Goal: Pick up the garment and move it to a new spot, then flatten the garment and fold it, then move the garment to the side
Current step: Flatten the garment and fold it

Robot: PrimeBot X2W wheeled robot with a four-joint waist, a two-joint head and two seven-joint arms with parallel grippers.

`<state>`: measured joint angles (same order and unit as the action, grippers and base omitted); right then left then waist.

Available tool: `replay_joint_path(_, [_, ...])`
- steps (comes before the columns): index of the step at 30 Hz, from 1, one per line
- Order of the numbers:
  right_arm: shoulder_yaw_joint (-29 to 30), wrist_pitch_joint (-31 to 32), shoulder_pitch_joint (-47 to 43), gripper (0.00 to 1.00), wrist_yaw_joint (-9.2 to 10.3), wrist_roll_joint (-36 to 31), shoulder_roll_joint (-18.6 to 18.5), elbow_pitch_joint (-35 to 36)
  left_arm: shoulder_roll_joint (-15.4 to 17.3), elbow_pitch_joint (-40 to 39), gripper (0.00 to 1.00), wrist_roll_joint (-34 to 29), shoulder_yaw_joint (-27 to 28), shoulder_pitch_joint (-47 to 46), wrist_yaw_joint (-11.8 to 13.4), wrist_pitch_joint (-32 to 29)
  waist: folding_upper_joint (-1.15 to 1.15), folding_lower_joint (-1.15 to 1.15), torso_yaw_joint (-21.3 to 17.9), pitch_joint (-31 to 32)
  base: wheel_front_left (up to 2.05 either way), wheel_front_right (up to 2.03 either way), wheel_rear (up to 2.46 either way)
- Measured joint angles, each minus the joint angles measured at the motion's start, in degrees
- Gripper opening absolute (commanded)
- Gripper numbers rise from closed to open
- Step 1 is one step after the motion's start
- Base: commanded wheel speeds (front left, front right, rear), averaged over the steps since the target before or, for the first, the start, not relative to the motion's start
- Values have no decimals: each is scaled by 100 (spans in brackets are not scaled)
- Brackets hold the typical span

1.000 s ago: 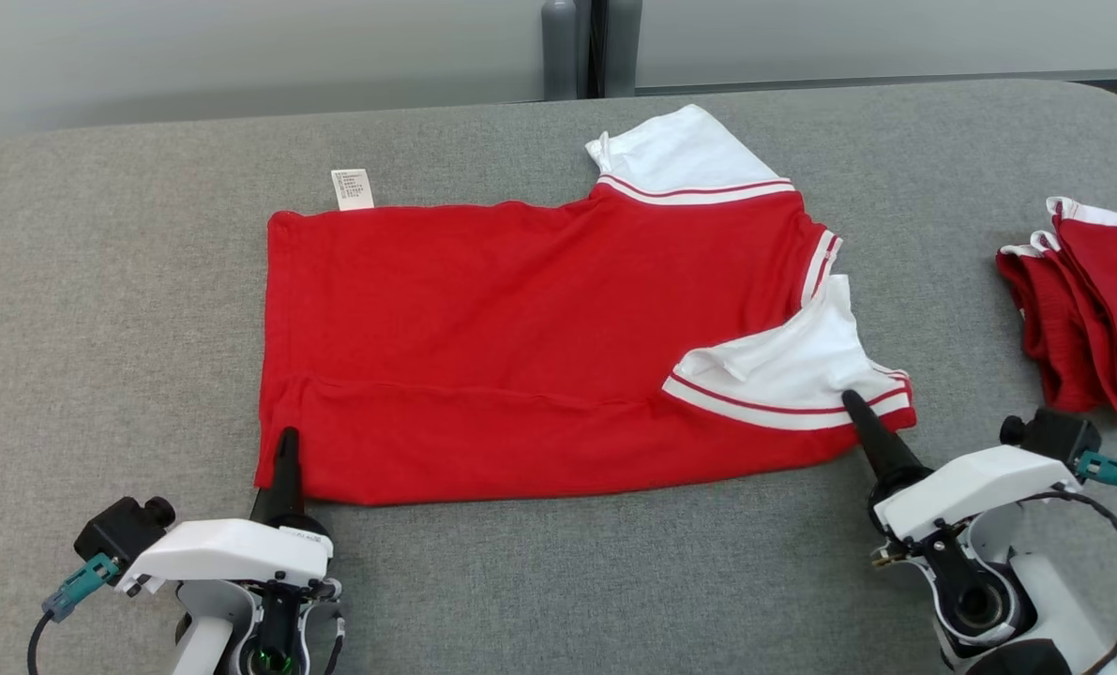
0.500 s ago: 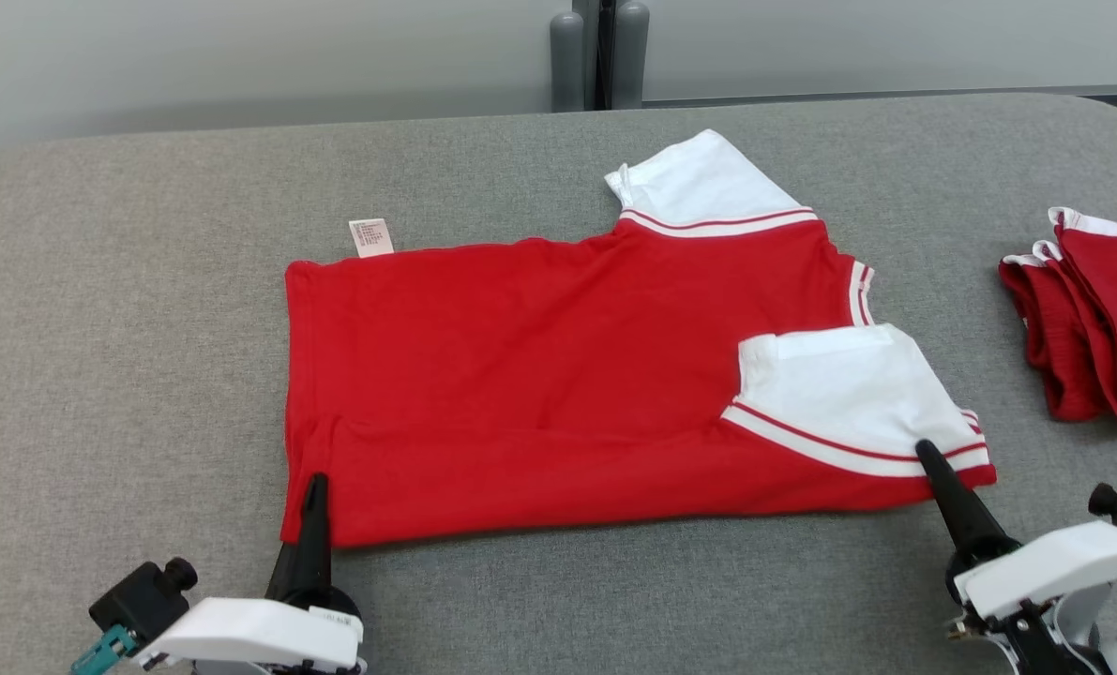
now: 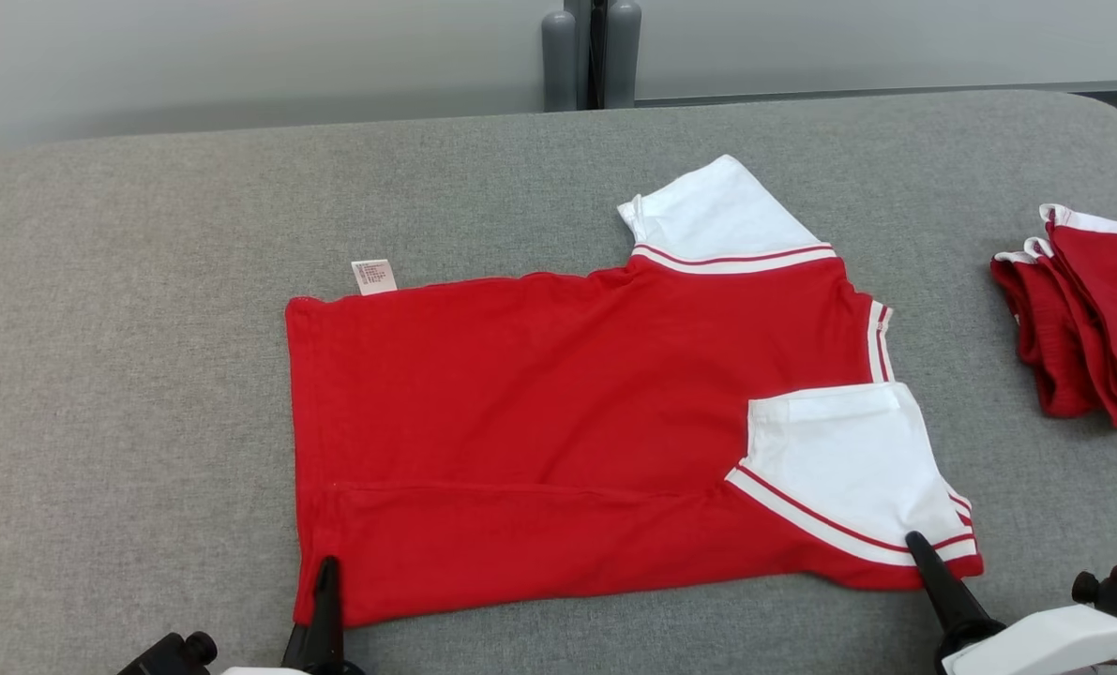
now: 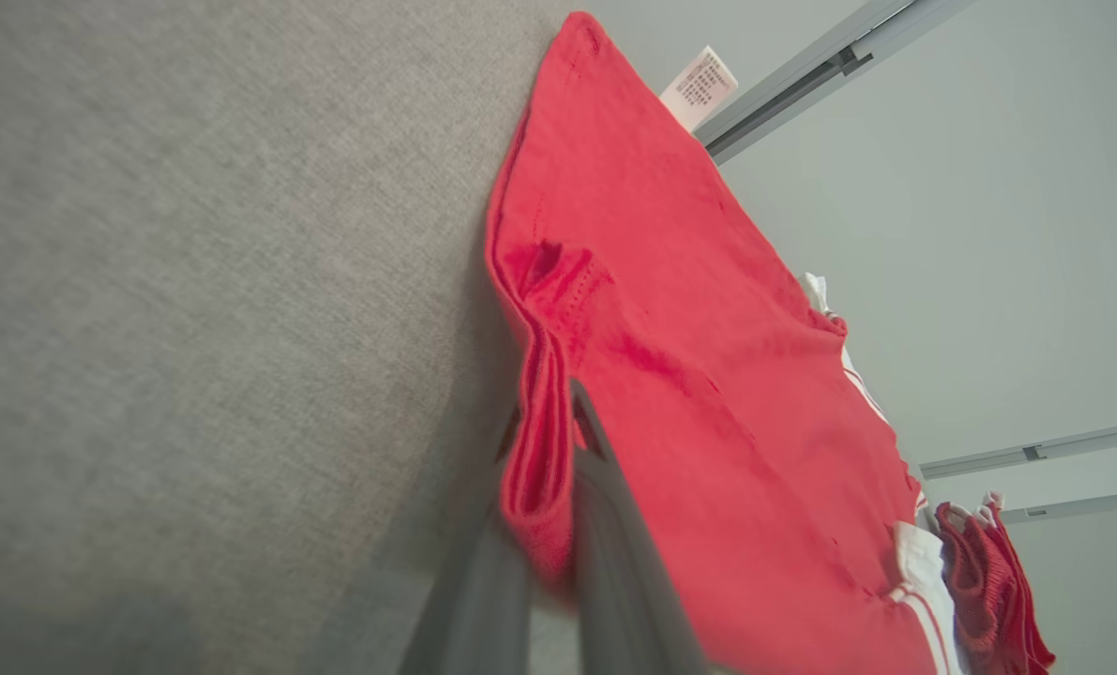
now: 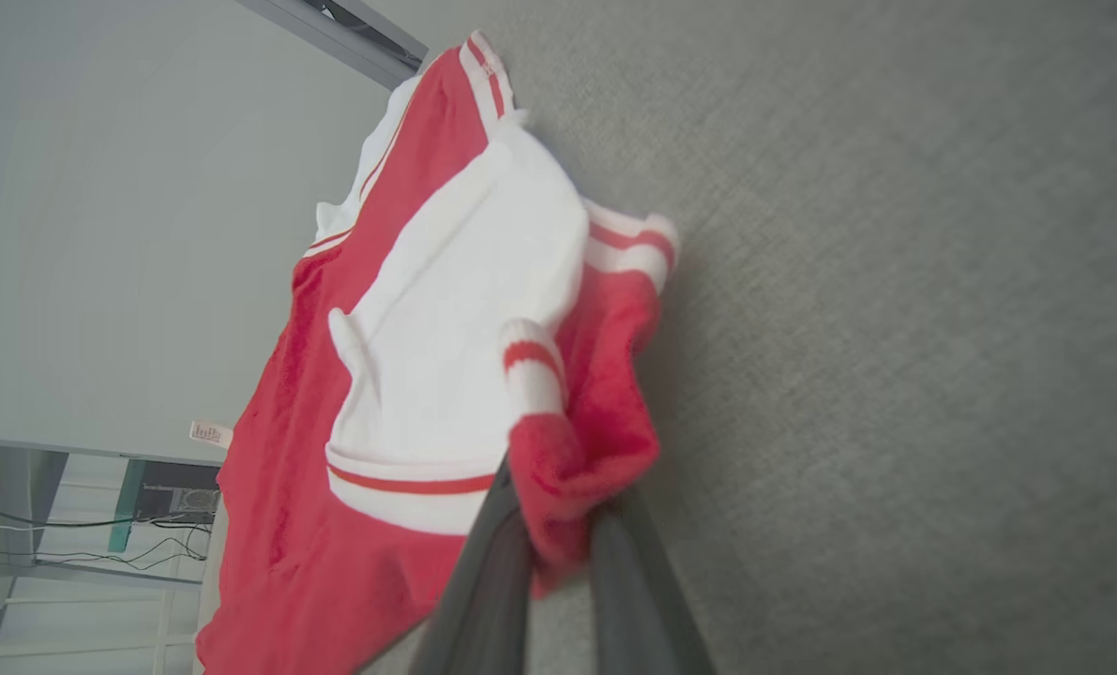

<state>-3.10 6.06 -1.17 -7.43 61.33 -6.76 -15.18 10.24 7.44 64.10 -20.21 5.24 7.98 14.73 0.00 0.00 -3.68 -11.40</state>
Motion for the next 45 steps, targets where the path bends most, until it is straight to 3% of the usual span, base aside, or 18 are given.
replay_joint_path(5, [7,-29,-10,0,0,-132,81,-177,-30,179,0,12,-2,2,77,-10,0,0,-7,49,0,0,0])
replay_joint_path(6, [13,-45,-32,9,0,-147,82,-193,-20,208,0,13,10,7,111,-11,0,0,-11,54,0,0,0])
replay_joint_path(7, [32,-47,-58,27,0,-147,89,-214,-13,234,27,23,33,17,119,-24,0,0,-16,60,0,0,0])
replay_joint_path(8, [42,-46,-85,59,0,-147,93,-229,2,258,48,38,43,23,146,-41,0,0,-21,65,0,0,0])
replay_joint_path(9, [51,-46,-120,100,0,-152,90,-227,26,269,87,36,55,26,167,-41,0,0,-27,68,0,0,0])
replay_joint_path(10, [62,-47,-153,100,0,-188,85,-218,43,277,100,43,91,32,176,-41,0,0,-33,73,0,0,0])
replay_joint_path(25, [905,-105,-572,100,-5,-349,-400,577,805,-141,100,-482,308,-42,579,-69,0,0,-150,225,0,0,0])
replay_joint_path(33, [1102,210,-274,100,-5,-650,-482,1214,1425,-73,100,-1352,-231,-1248,620,-650,0,0,-151,222,0,0,0])
replay_joint_path(45, [727,770,697,100,-5,-1016,-531,1492,1465,1311,100,-2169,-1055,-3307,311,-1588,0,0,-129,-390,0,0,0])
